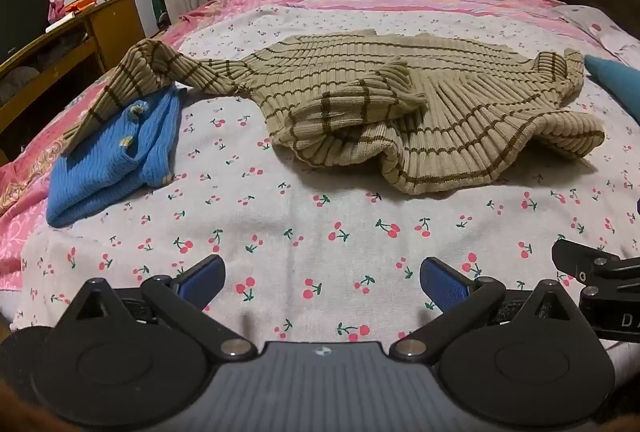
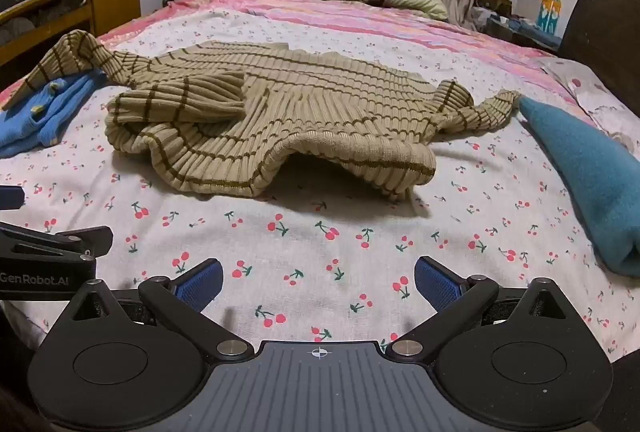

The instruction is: Fold small clothes

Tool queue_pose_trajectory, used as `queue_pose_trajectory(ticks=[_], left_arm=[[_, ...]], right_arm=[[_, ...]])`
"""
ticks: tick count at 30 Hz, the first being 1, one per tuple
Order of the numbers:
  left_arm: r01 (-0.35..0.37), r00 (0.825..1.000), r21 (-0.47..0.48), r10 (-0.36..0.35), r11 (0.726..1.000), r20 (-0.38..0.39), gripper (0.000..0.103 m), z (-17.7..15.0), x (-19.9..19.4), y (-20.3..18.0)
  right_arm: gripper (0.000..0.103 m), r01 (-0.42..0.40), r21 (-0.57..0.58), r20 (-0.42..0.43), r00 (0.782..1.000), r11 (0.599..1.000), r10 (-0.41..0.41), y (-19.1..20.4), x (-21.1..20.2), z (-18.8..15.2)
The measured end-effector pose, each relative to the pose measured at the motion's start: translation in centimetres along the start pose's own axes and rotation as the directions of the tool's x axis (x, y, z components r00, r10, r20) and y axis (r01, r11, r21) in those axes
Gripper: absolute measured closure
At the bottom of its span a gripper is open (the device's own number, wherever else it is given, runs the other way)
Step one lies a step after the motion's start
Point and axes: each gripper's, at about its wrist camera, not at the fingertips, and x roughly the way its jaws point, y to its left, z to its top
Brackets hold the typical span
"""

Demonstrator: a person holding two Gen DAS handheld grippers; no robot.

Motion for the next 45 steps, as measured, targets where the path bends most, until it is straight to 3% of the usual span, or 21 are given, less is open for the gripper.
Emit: queue_pose_trajectory(ticks=[12, 45], left_arm=[[0.012, 0.999, -0.049, -0.013, 0.999, -0.029, 0.0, -0.4, 0.3, 0.6], [-0.002, 0.998, -0.027, 0.0, 1.0, -0.068, 0.0, -0.6, 1.0, 0.3]], right_arm=[[0.001, 0.0, 0.0, 0.0, 1.0, 1.0, 0.0, 0.0, 0.0, 0.0], [0.001, -0.008, -0.002, -0.009, 1.0, 1.0, 0.008, 0.2, 0.1, -0.2]])
